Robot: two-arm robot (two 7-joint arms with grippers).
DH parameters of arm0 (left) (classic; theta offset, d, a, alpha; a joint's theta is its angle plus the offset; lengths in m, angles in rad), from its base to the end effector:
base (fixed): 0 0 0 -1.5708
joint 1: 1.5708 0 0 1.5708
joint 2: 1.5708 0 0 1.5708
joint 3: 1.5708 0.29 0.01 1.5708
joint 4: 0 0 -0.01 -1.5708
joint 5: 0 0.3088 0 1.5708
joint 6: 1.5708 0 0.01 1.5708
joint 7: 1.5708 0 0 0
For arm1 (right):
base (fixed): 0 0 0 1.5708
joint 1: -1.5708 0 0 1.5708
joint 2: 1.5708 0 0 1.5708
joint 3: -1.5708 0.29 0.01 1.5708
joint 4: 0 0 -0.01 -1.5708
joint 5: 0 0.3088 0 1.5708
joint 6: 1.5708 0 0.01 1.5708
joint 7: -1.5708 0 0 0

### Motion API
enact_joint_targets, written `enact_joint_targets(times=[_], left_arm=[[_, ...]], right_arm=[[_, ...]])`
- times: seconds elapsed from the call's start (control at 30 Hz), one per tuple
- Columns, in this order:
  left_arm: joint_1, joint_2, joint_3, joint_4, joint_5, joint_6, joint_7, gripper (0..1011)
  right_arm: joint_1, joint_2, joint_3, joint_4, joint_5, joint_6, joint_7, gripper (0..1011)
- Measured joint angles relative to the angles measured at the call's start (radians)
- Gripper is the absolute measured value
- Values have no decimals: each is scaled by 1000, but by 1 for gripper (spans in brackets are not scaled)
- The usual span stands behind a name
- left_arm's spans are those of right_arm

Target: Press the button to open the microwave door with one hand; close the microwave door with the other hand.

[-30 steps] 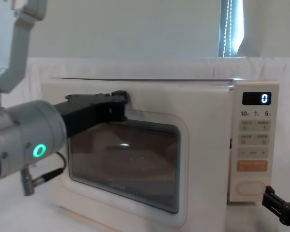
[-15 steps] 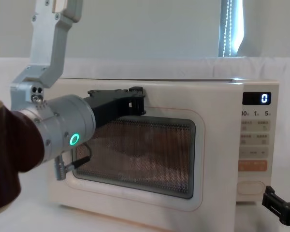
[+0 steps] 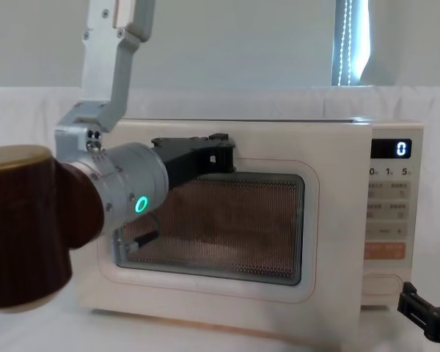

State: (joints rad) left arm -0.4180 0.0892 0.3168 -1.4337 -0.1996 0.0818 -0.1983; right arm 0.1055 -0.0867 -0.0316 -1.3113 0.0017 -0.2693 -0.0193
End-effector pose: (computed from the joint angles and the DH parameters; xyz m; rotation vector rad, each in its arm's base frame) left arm 0.4244 -0.0701 -0.1965 -0.1115 -0.1159 1.0638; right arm 0.3536 0.0427 -0.3412 0.1595 -0.0218 -1.5517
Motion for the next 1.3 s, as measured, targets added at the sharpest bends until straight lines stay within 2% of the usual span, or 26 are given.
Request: enact_joint_targets(times=[0.17,0.67,0.73,1.3], left_arm=[[-34,-25,-1,59,6,-21,7,0],[-84,-63,-5,150,22,-52,13,0],[-106,-80,-9,191,33,-70,18,0],[-126,-92,-11,225,59,-85,18,0]], right_arm=[[0,0,0,0,0,0,0,1002],[0,0,0,0,0,0,0,1002],[0,0,0,0,0,0,0,1002],[0,0,0,0,0,0,0,1002]])
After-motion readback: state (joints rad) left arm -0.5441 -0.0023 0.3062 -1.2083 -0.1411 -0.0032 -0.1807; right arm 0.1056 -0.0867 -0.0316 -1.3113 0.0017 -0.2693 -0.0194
